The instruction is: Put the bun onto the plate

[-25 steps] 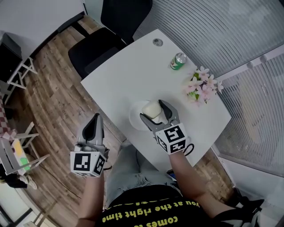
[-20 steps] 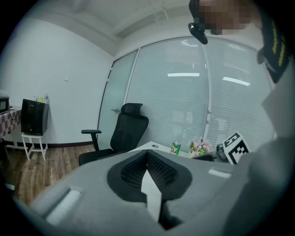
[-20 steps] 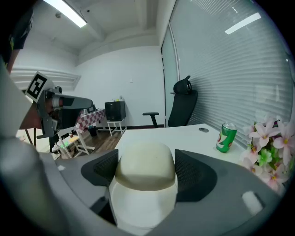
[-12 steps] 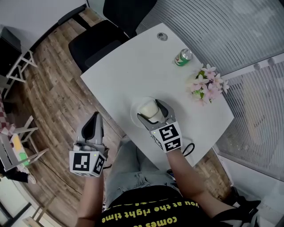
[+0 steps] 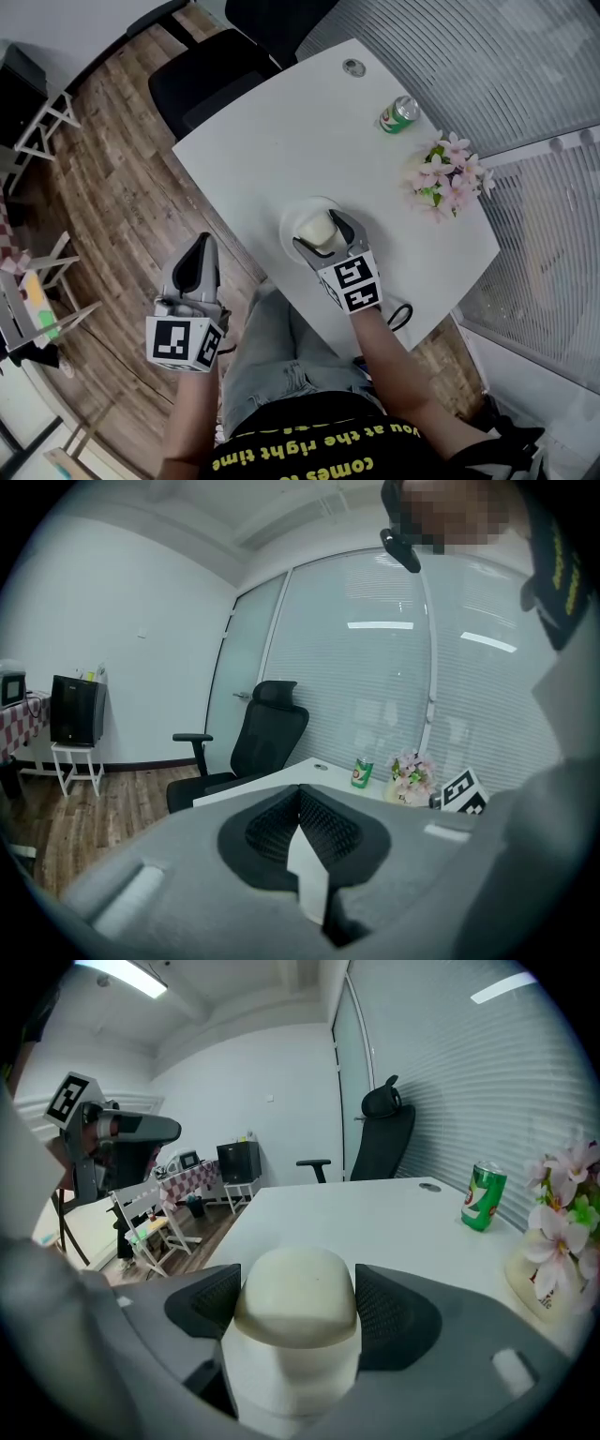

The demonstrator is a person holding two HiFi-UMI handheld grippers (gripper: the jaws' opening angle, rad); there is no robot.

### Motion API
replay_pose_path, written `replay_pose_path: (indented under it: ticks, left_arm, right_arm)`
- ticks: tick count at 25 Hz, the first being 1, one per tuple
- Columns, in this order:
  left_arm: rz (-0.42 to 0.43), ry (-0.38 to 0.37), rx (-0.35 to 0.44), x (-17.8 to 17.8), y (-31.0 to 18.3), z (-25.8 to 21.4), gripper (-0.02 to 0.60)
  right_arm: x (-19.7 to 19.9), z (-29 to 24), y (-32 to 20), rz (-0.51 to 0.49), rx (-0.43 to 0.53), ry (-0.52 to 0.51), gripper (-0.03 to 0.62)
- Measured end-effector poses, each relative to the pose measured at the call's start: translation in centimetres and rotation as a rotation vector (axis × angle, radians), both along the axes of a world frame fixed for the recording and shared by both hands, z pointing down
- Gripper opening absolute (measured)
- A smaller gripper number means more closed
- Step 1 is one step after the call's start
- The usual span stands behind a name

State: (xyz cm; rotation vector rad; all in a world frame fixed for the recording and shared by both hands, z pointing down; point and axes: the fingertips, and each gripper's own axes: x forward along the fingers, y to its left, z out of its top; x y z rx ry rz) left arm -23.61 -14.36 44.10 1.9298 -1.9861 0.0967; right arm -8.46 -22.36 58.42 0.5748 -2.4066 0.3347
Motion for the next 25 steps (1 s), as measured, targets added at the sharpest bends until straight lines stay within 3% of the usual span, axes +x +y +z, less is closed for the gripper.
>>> replay_pose_path:
  ticks: [25]
  left_arm:
    - [-0.021, 0.014, -0.025, -1.1, 1.1, 1.4, 0.000]
  right_arm:
    - [-0.4, 3.8, 1.0, -0.051, -0.043, 0.129, 0.392]
